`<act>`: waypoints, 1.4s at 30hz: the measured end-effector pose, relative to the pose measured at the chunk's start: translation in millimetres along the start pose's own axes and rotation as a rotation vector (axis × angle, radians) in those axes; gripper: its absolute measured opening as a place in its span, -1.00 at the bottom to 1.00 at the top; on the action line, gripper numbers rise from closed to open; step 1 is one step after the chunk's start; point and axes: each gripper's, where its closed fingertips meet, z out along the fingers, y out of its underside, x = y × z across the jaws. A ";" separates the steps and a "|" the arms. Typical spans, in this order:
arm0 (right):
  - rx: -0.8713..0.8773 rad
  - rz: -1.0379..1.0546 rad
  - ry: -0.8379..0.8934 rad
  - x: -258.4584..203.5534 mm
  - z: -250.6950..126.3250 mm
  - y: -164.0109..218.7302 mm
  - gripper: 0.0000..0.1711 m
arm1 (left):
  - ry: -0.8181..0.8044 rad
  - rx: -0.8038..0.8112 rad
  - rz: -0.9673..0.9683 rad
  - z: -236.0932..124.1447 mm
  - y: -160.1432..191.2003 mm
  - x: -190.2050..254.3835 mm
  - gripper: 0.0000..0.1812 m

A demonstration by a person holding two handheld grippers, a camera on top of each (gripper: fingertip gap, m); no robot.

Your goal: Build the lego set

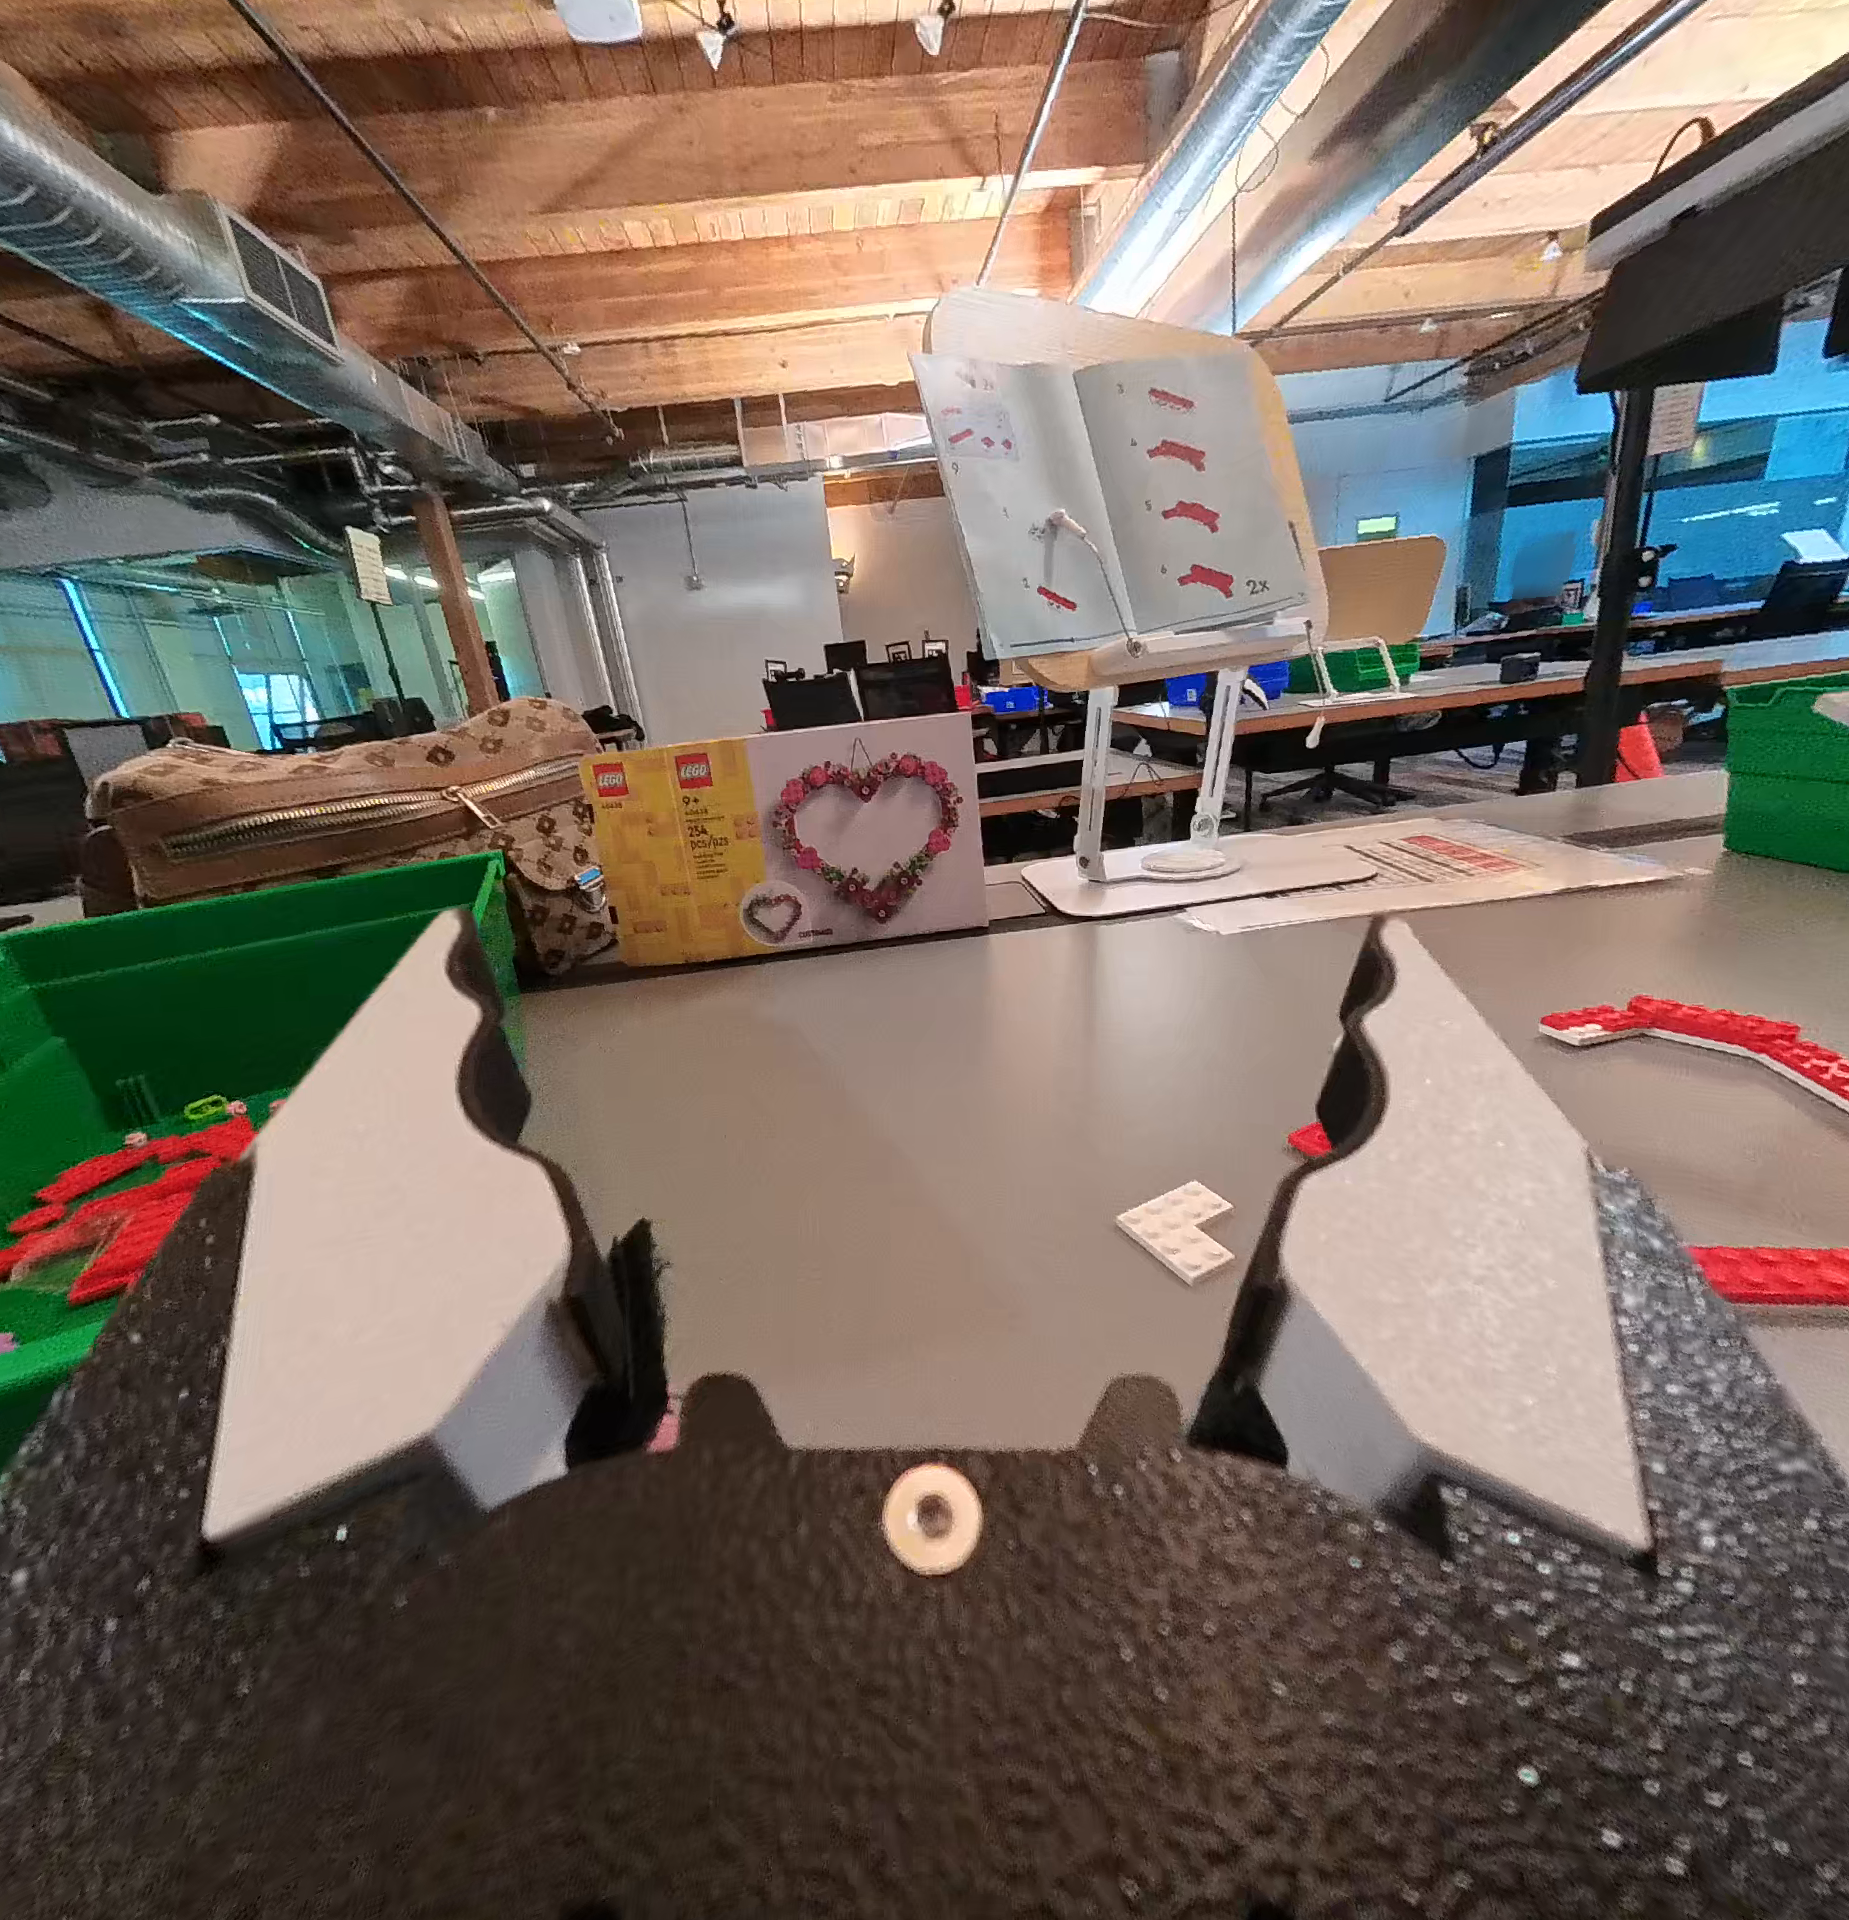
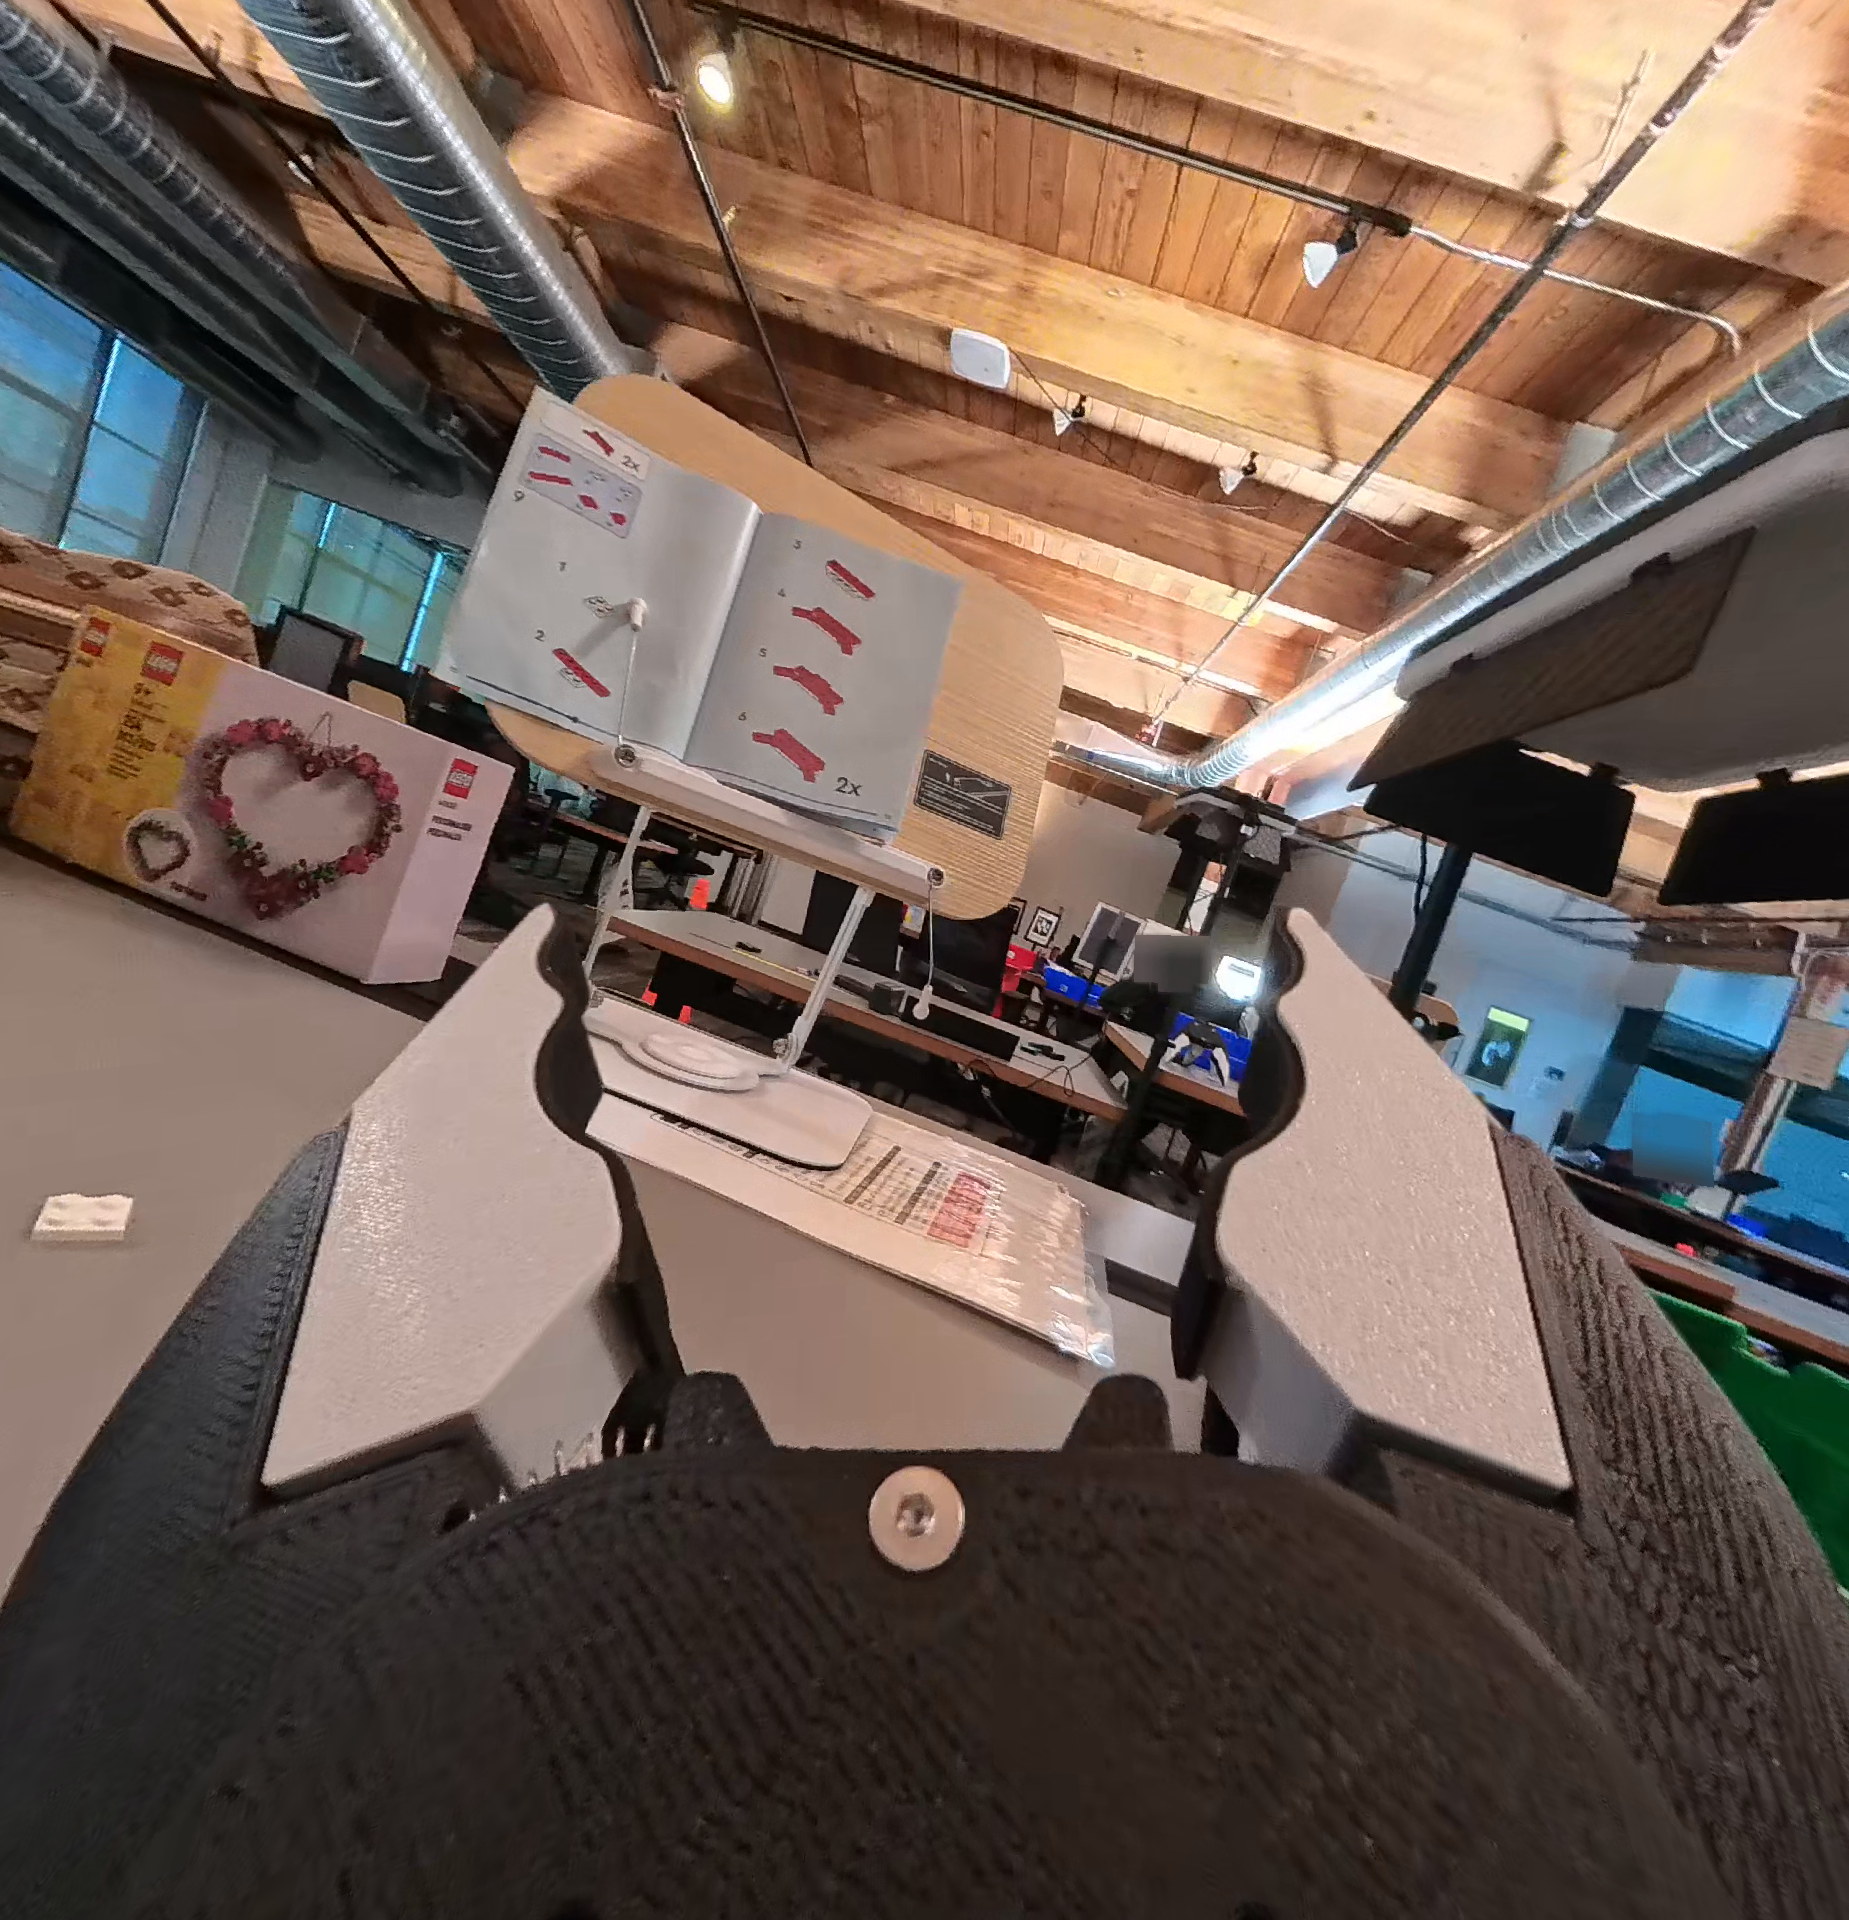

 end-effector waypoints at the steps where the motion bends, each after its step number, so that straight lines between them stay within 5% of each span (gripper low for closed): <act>1: -0.003 0.004 0.002 0.5 0.2 0.6 0.48 | 0.003 -0.007 0.004 0.3 1.3 0.8 0.70; 42: -0.045 0.061 -0.102 -20.2 2.8 9.0 0.39 | 0.050 -0.100 0.022 4.3 19.5 10.0 0.61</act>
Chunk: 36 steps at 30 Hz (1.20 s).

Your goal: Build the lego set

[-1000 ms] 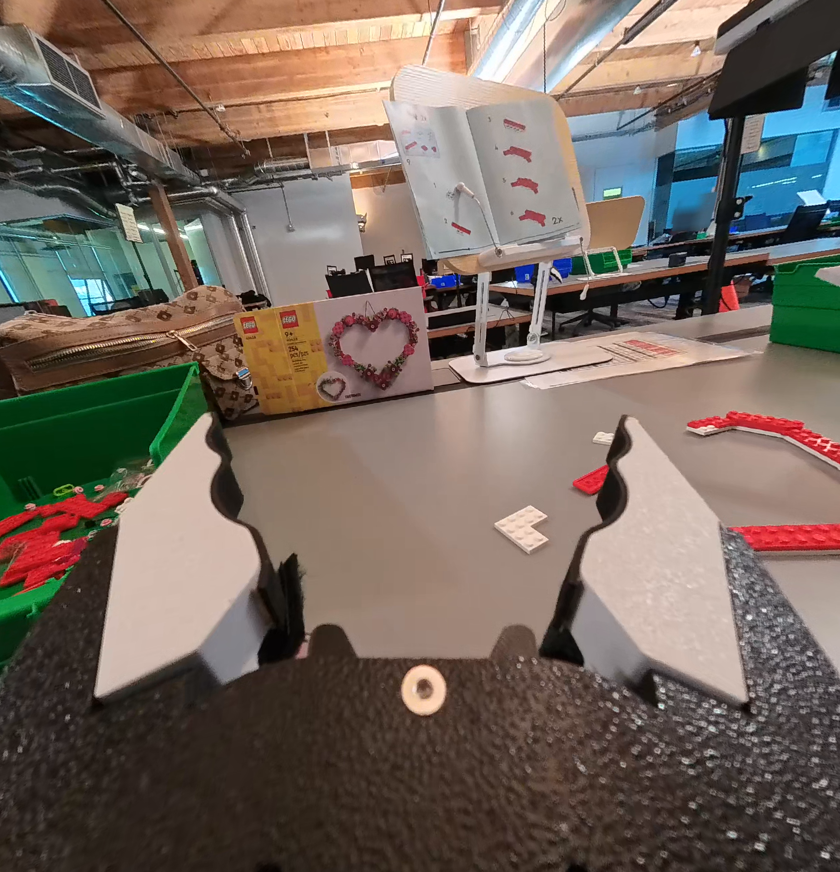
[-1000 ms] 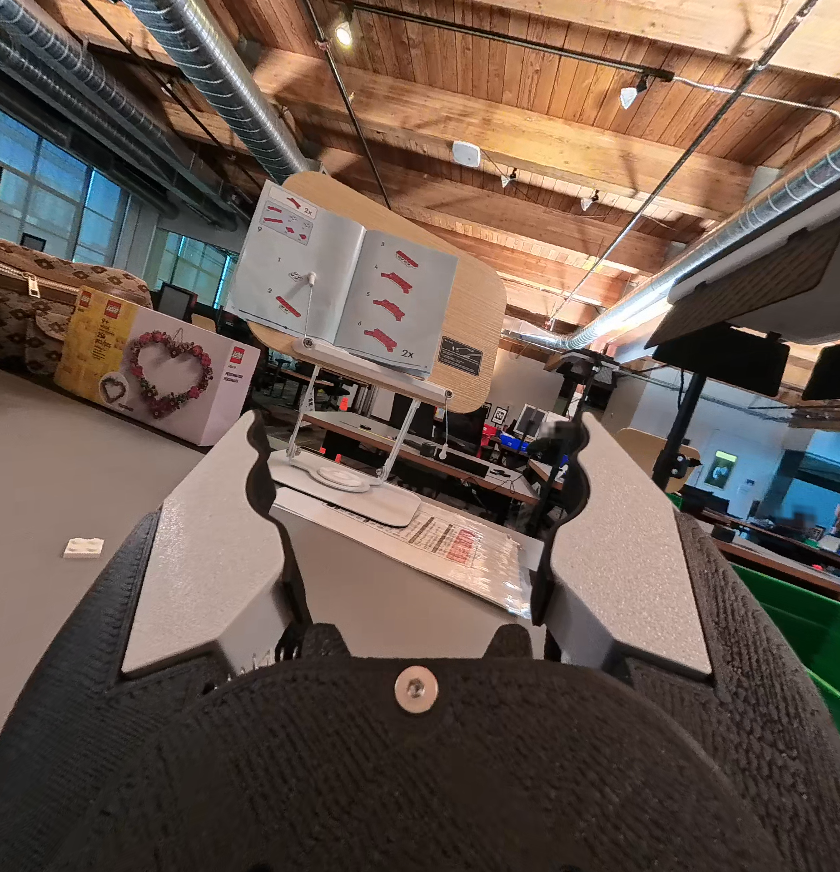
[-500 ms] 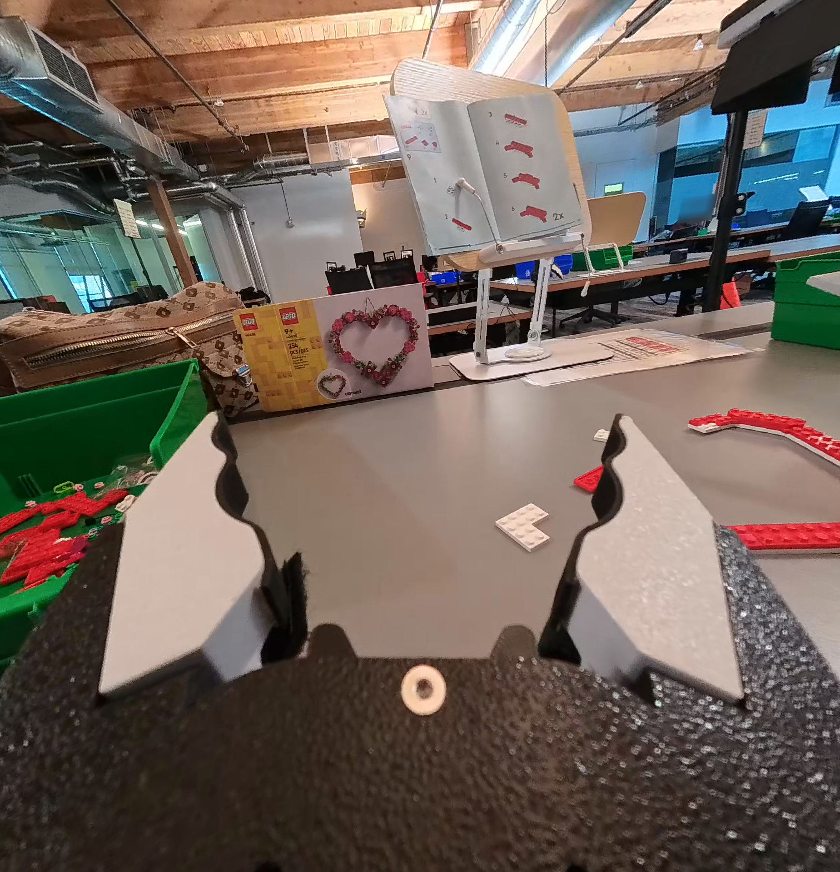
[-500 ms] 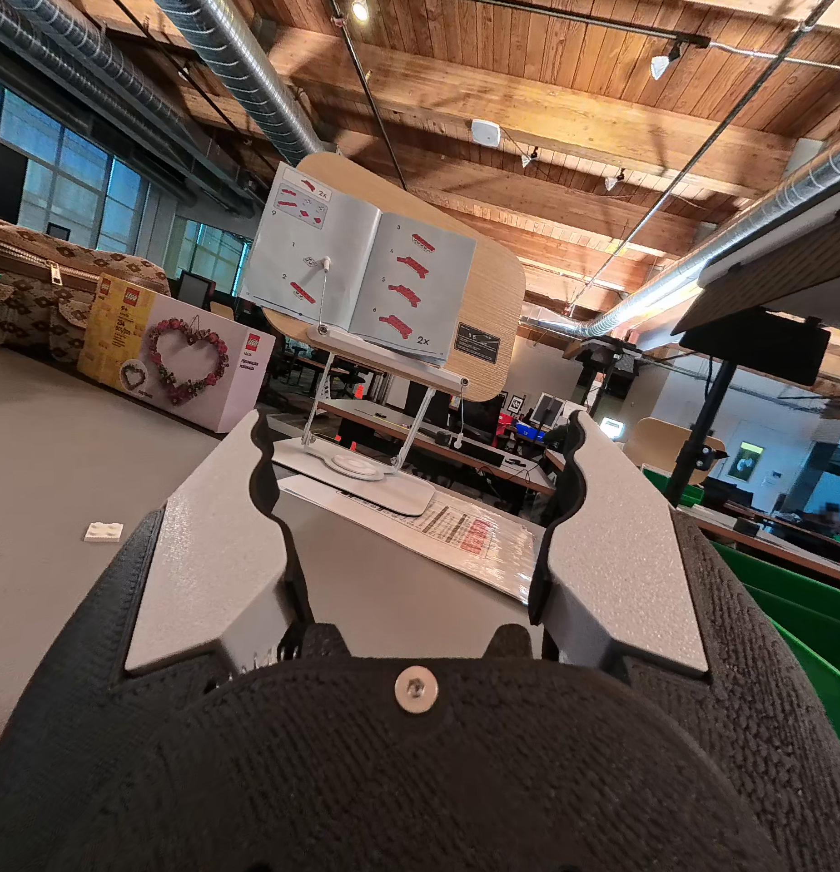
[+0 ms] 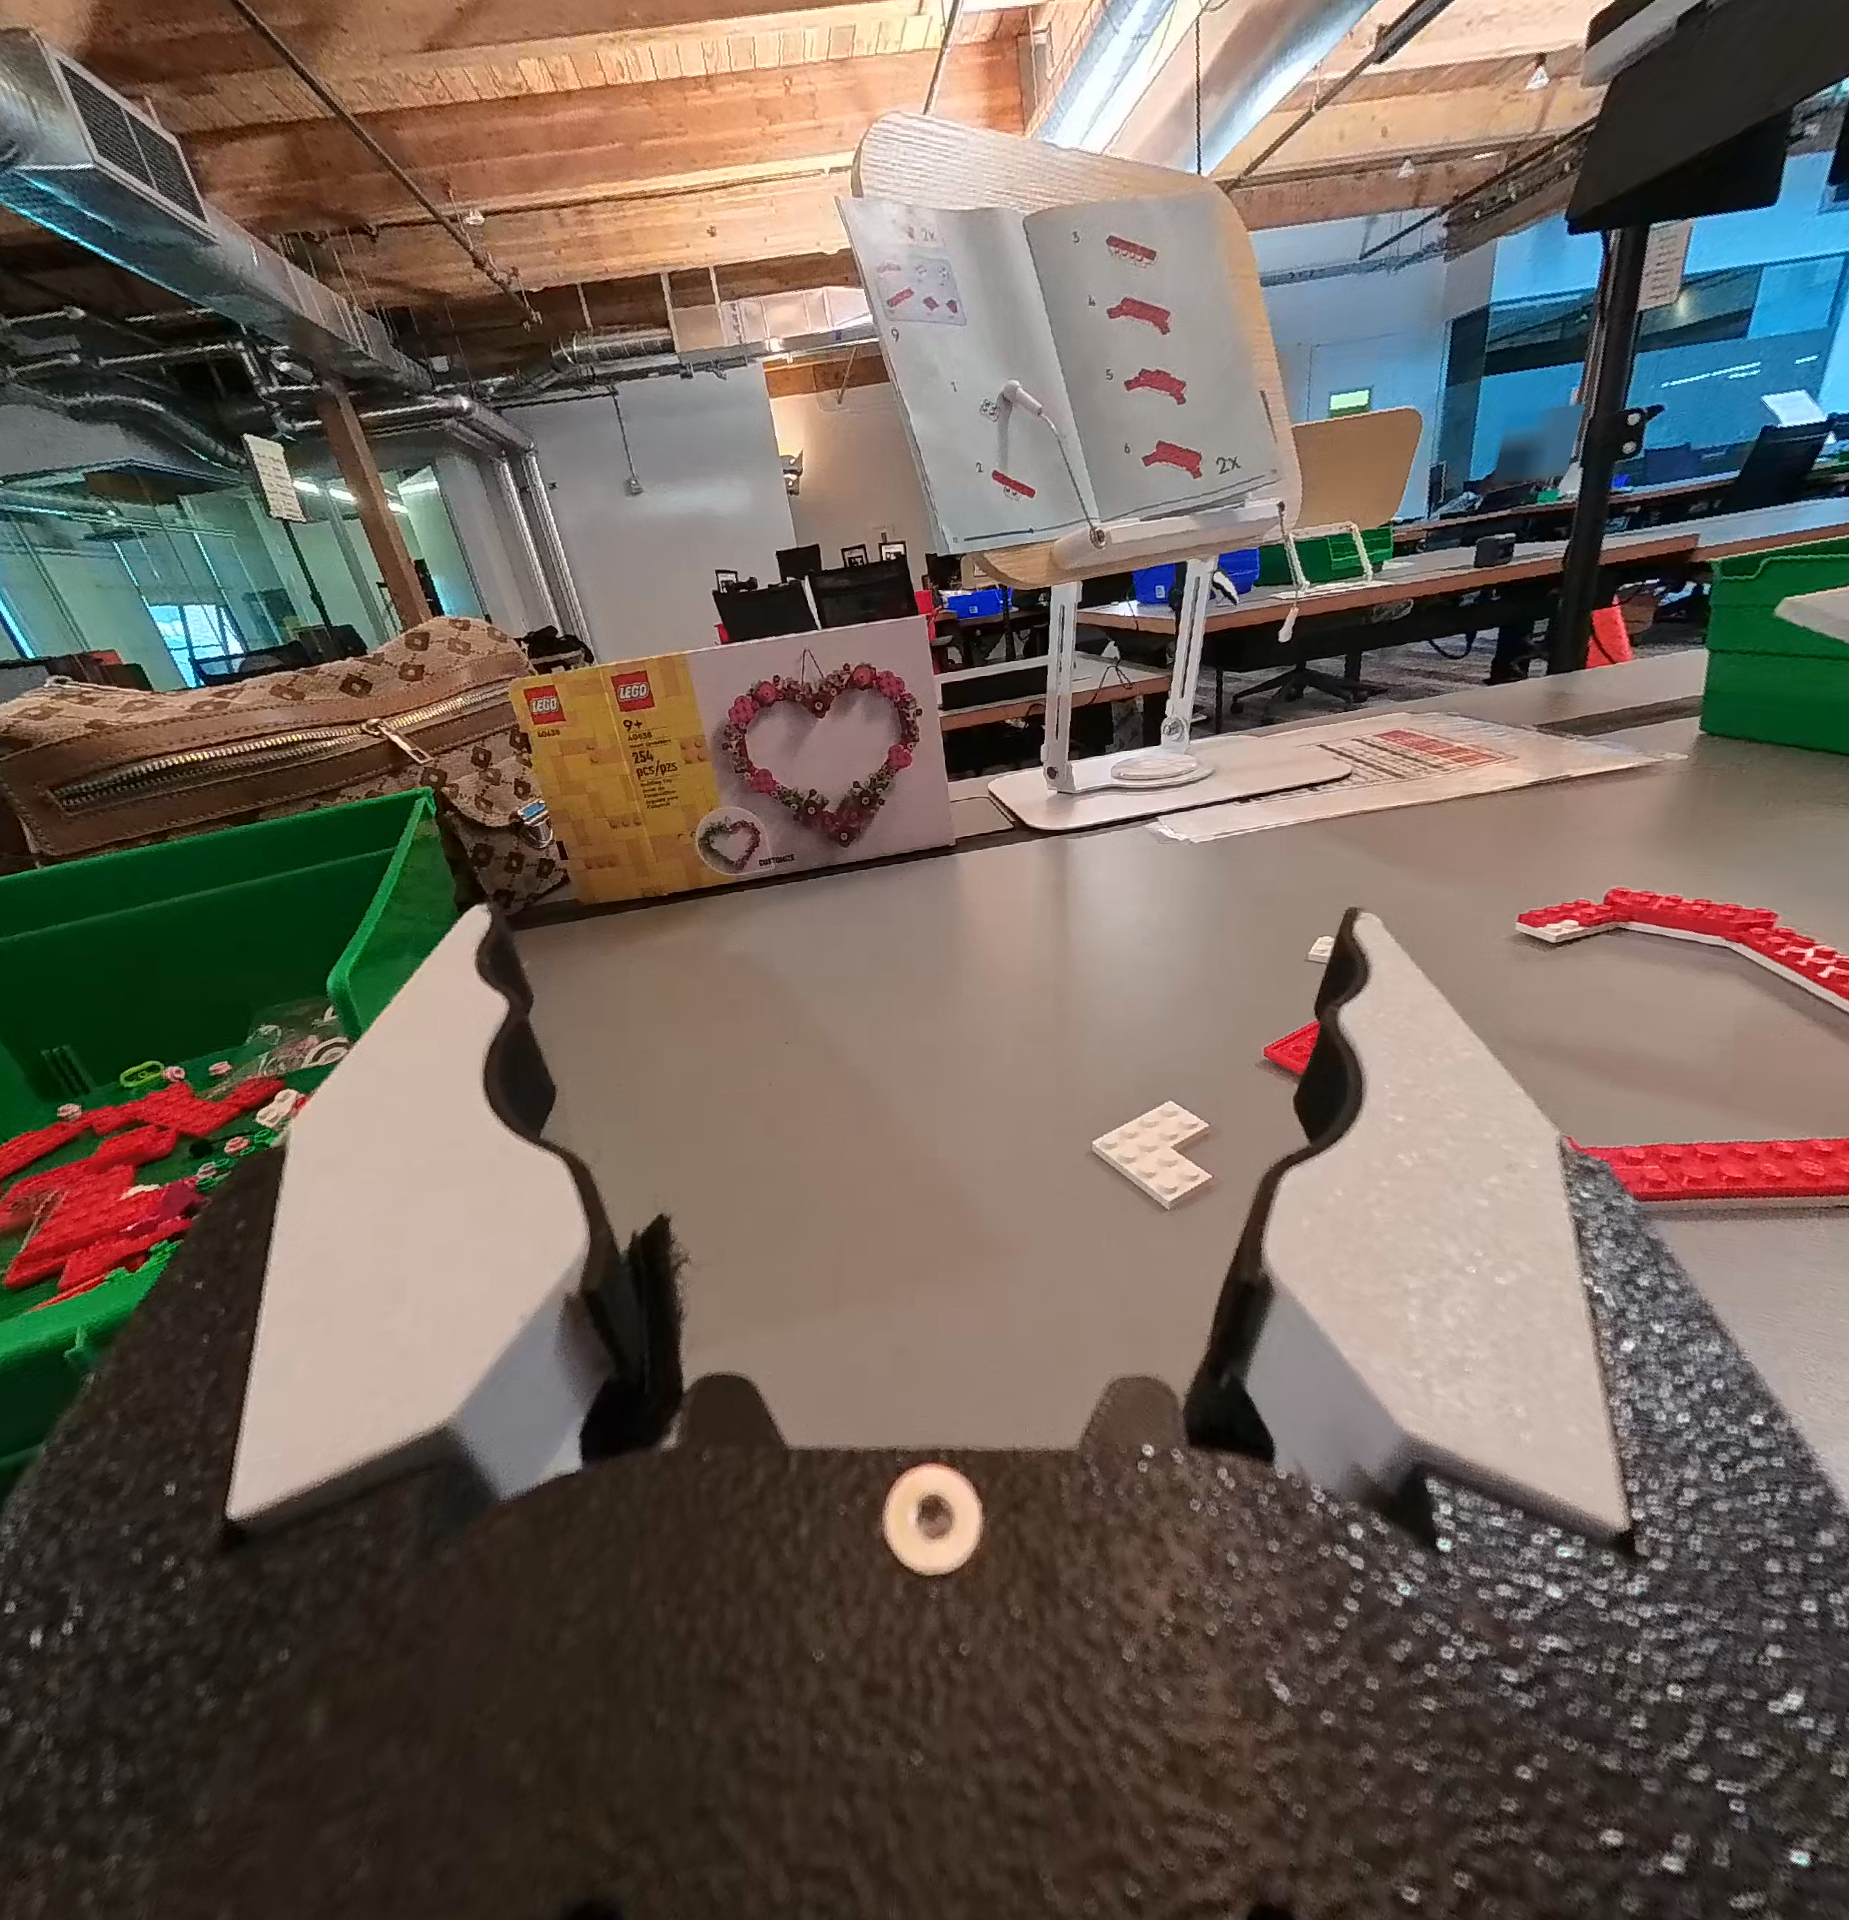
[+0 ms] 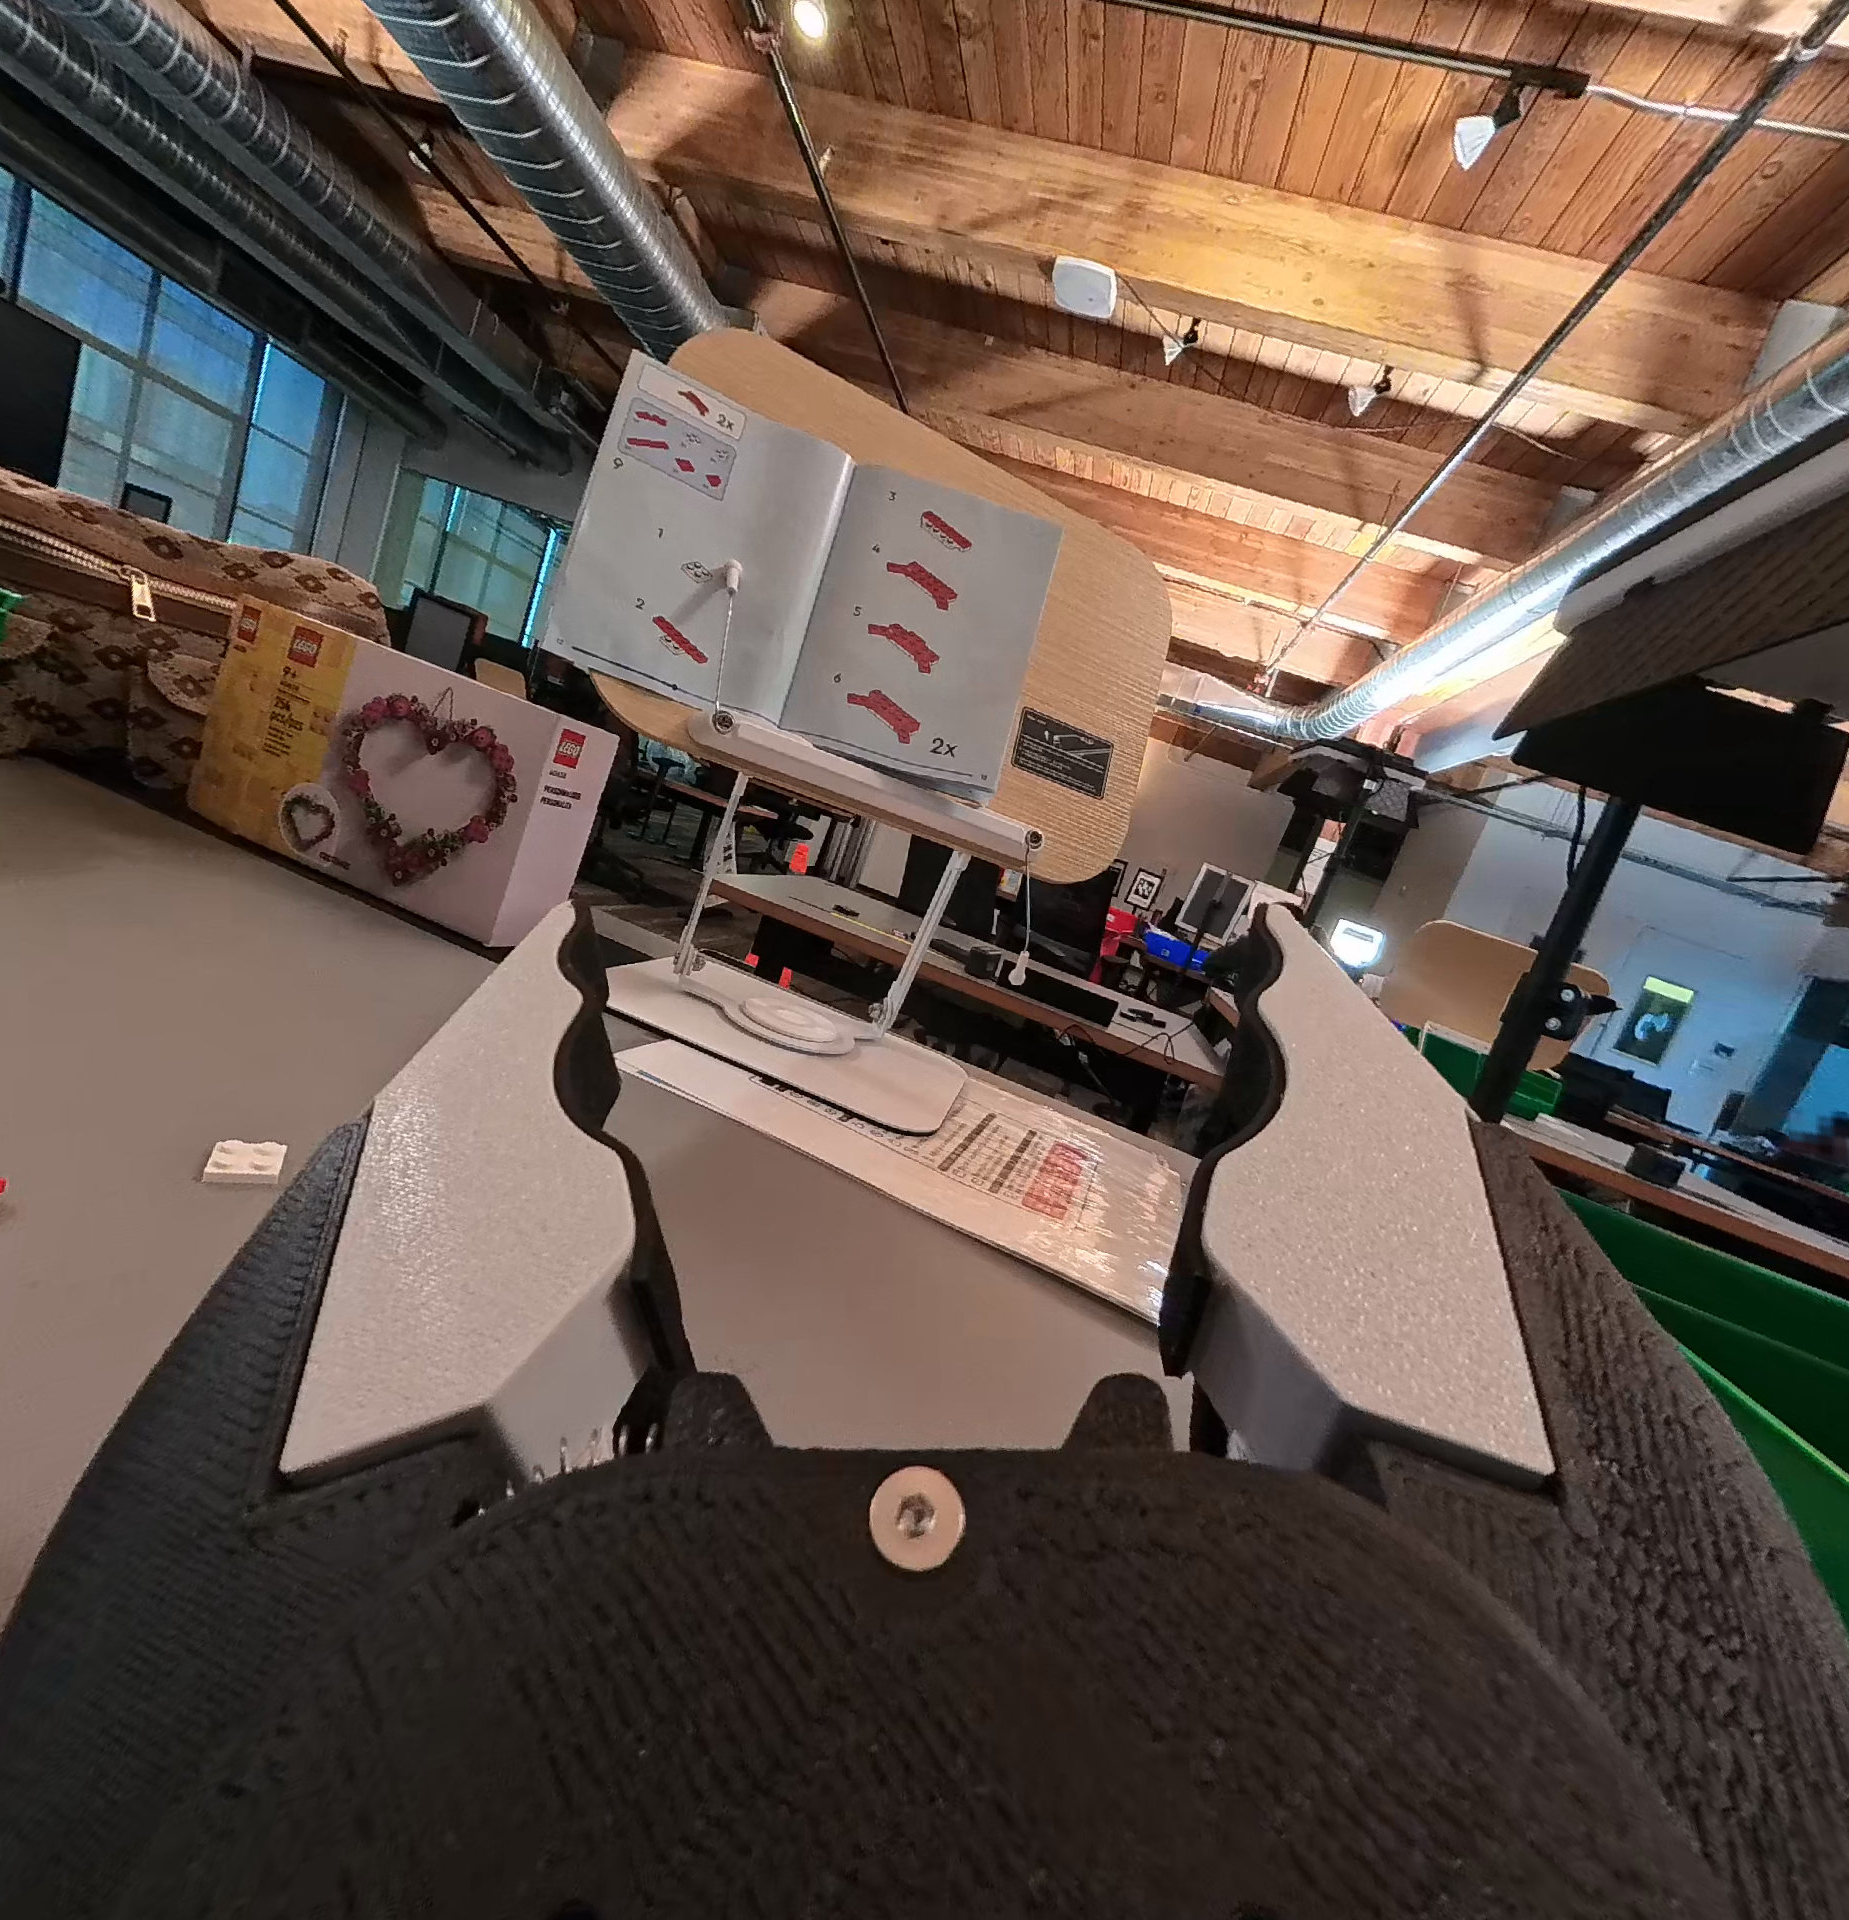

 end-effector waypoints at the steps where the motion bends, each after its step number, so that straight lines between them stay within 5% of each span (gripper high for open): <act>1: 0.001 0.001 0.000 0.1 -0.2 -0.3 0.39 | 0.000 0.000 0.001 0.0 0.0 0.2 0.60; 10: -0.001 -0.056 -0.003 -4.2 -4.1 -3.7 0.25 | 0.003 0.001 0.021 -0.8 -0.3 1.7 0.53; 16: -0.096 -0.236 -0.020 -12.2 -2.6 11.3 -0.19 | 0.010 0.010 0.022 -2.8 -1.4 1.6 0.16; 28: -0.122 -0.266 -0.017 -12.4 -3.7 15.0 -0.48 | 0.005 -0.039 0.102 -6.9 5.5 -0.8 -0.42; 36: -0.099 -0.199 -0.060 -18.2 -3.5 13.2 -0.55 | -0.237 -0.117 0.160 -6.7 1.3 -55.7 -0.41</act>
